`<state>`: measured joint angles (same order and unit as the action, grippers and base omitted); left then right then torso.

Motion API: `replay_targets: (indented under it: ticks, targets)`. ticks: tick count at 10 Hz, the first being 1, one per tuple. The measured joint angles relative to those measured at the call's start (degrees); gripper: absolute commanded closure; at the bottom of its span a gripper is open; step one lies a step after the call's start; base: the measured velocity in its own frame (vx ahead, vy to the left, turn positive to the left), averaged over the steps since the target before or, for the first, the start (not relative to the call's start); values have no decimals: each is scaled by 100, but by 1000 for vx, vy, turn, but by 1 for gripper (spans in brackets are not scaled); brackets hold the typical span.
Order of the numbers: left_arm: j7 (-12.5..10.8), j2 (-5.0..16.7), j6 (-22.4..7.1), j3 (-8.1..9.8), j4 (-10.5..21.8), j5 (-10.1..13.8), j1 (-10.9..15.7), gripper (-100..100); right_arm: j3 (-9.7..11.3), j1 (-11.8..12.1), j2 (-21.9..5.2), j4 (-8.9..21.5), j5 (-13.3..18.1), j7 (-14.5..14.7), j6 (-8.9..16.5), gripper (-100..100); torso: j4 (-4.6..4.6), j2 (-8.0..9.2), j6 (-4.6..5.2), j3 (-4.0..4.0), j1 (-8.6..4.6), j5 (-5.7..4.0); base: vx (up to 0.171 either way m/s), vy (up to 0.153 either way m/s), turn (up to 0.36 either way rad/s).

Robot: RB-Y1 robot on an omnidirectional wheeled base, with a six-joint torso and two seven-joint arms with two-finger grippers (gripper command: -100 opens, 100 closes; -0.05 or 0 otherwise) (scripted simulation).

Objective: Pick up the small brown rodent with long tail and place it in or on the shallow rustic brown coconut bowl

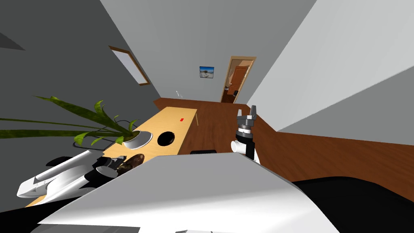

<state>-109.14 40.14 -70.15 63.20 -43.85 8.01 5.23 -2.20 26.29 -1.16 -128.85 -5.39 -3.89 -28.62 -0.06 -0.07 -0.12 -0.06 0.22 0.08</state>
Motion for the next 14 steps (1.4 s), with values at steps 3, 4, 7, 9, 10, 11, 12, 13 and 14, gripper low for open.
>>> replay_targets:
  ticks: [3, 4, 7, 9, 10, 11, 12, 13, 14]
  targets:
    - [-320, 38, -138, -60, -66, -108, -69, 100, 0, 0, 0, 0, 0, 0, 0, 0, -3, -4, -5, -3, -2, -2, -25, 32, -101]
    - [-349, 40, -155, -63, -76, -113, -70, -100, 0, 1, 0, 0, 0, 0, 0, 0, -4, -8, -10, -6, -7, -1, 0, 0, 0]
    - [-346, 40, -153, -63, -75, -113, -70, -100, 0, 1, 0, 0, 0, 0, 0, 0, -6, -14, -9, -9, -16, -3, 0, 0, 0]
    - [-346, 40, -153, -63, -75, -113, -70, 0, 0, 1, 0, 0, 0, 0, 0, 0, -6, -15, -9, -10, -16, -3, 0, 0, 0]
    - [-346, 40, -153, -63, -75, -113, -70, -100, 0, 1, 0, 0, 0, 0, 0, 0, -6, -15, -9, -10, -16, -3, -14, -18, -19]
    - [-349, 76, -244, -54, -153, -103, -70, -100, 0, 1, 1, 0, 0, 0, 0, 0, -5, -11, -9, -8, -22, -5, -27, -37, -32]
    - [-329, 179, -393, -27, -215, -72, -73, -100, 0, 1, 1, 0, 0, 0, 0, 0, -4, -6, -9, -5, -29, -7, -43, -44, -33]
    - [-320, 276, -592, -7, -329, -50, -66, -100, 0, 1, 1, 0, 0, 0, 0, 0, -3, -1, -9, -2, -33, -8, -48, -44, -22]
    - [-308, 420, -689, 0, -251, -36, -17, -100, 0, 1, 1, 0, 0, 0, 0, 0, -2, 2, -9, 0, -34, -8, -36, -40, -19]
